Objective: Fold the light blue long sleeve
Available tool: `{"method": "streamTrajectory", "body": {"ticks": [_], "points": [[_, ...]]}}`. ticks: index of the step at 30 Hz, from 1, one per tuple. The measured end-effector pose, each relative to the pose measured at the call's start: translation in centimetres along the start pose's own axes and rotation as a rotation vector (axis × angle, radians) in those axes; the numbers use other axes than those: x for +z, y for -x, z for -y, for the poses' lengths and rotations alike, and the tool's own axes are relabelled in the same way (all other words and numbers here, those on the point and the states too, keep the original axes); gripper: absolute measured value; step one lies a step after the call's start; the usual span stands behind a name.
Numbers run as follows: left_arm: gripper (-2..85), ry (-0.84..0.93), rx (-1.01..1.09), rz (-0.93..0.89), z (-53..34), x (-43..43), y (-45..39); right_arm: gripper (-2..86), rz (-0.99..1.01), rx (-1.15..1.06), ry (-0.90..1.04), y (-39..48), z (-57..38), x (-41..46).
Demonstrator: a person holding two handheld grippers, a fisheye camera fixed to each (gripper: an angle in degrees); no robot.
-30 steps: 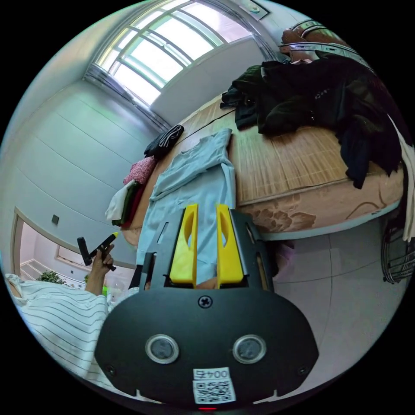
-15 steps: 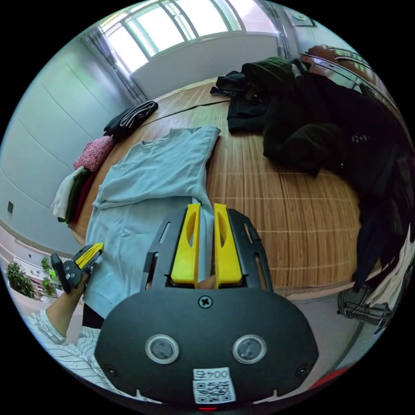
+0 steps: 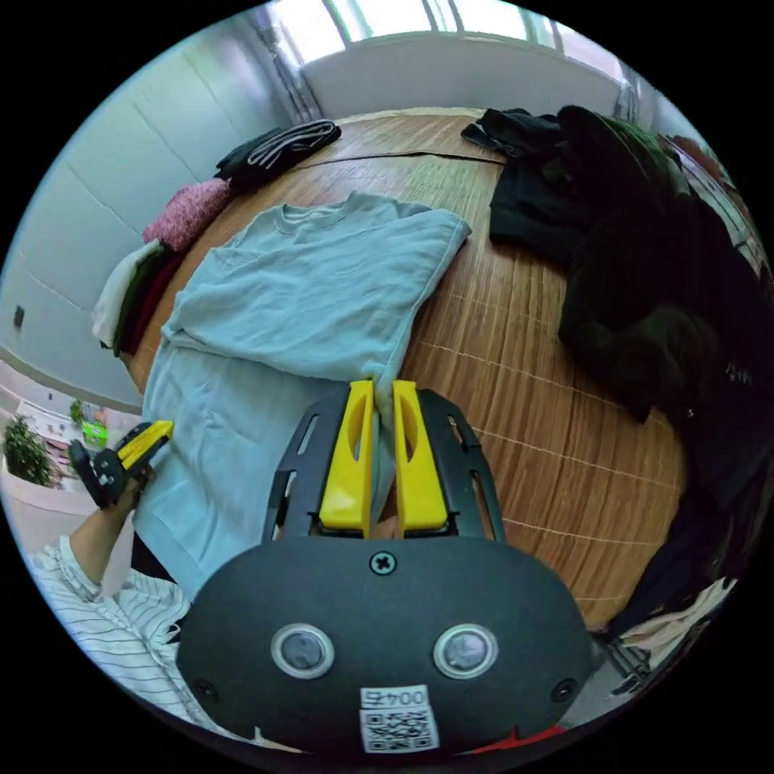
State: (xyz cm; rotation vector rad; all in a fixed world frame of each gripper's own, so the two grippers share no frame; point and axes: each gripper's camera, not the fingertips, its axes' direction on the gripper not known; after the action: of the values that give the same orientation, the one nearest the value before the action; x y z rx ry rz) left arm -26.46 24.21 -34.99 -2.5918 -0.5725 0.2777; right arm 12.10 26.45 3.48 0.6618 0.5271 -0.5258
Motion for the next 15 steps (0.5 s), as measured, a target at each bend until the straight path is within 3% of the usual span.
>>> {"method": "streamTrajectory", "body": {"ticks": [4, 6, 15], "points": [[0.2, -0.007, -0.017, -0.034, 1.3, 1.1, 2.2, 5.4, 0.291, 0.285, 0.006, -9.0, -1.7, 2.5], [0.2, -0.011, -0.033, -0.070, 1.9, 1.5, 3.6, 6.3, 0.429, 0.322, -0.025, -11.1, -2.6, 3.2], [0.3, -0.017, -0.051, -0.102, 6.1, 3.0, 8.6, 10.3, 0.234, 0.292, -0.140, -10.7, 0.3, 0.3]]}}
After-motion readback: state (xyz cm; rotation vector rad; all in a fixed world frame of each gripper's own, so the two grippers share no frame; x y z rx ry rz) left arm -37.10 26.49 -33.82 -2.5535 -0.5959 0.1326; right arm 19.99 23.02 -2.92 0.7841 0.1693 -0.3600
